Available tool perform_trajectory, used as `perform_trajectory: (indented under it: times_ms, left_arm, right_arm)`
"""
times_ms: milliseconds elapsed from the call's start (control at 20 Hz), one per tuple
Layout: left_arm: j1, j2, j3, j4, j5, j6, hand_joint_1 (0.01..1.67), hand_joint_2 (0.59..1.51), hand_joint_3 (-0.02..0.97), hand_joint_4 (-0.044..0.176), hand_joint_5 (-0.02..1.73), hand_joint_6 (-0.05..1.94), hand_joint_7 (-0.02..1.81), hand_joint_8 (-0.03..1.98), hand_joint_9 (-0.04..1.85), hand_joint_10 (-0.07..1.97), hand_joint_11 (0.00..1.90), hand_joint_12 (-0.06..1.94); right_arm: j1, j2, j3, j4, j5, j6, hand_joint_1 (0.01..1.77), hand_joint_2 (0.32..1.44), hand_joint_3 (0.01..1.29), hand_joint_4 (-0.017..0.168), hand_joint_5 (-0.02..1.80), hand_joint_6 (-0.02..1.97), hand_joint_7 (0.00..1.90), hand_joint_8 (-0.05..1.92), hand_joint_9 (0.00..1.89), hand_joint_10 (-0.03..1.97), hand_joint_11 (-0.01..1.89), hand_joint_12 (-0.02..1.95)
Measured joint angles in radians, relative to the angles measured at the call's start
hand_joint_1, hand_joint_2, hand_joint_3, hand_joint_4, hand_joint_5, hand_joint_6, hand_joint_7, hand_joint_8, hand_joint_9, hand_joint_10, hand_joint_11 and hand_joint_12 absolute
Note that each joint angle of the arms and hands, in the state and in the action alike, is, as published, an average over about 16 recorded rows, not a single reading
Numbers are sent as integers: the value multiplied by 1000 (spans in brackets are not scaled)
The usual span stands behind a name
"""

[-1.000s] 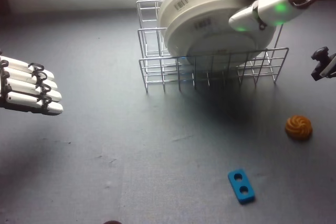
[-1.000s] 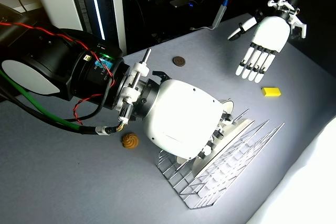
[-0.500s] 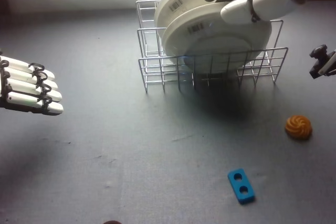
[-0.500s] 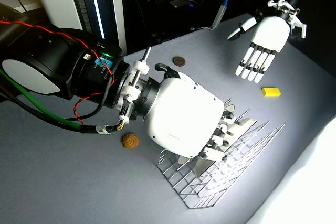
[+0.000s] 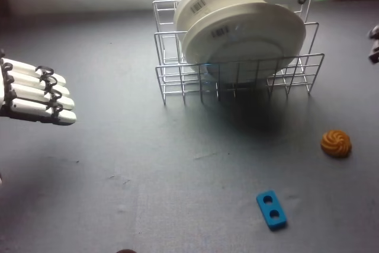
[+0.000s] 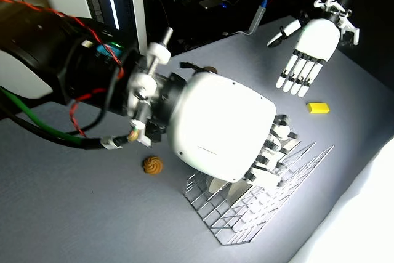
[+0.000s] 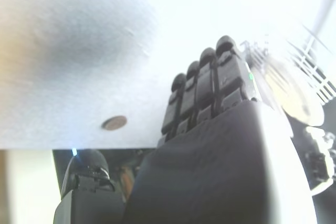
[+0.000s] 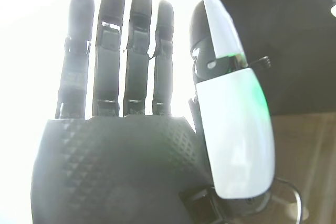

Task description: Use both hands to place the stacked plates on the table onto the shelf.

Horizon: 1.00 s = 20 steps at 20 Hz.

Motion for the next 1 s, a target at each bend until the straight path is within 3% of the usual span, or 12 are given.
perform_trajectory:
  times_ms: [300, 750, 900, 1000]
  left_arm:
    - [-61, 2, -9, -9, -56, -50, 15, 1056, 1, -3, 16, 15, 13, 12, 21, 13, 23, 1]
    - [-136, 10, -38, 0, -111, -104, 15, 1067, 1, -3, 51, 15, 68, 12, 70, 13, 62, 25]
    - [-150, 13, -50, 10, -113, -111, 16, 1084, 3, -2, 140, 70, 177, 81, 163, 112, 132, 191]
    - [-158, 14, -55, 17, -112, -115, 19, 1097, 4, -2, 226, 260, 274, 283, 241, 327, 192, 422]
  right_arm:
    - [16, 107, -91, -23, -1, -158, 997, 1164, 13, -3, 786, 56, 876, 34, 707, 532, 377, 1373]
    - [-15, 298, -211, -6, 28, -328, 945, 1156, 12, -3, 771, 42, 878, 21, 697, 543, 344, 1360]
    - [-26, 351, -243, 3, 43, -351, 893, 1137, 12, -3, 771, 74, 872, 81, 692, 671, 368, 1398]
    - [-31, 380, -261, 8, 53, -361, 836, 1122, 12, -2, 772, 226, 867, 265, 706, 837, 419, 1473]
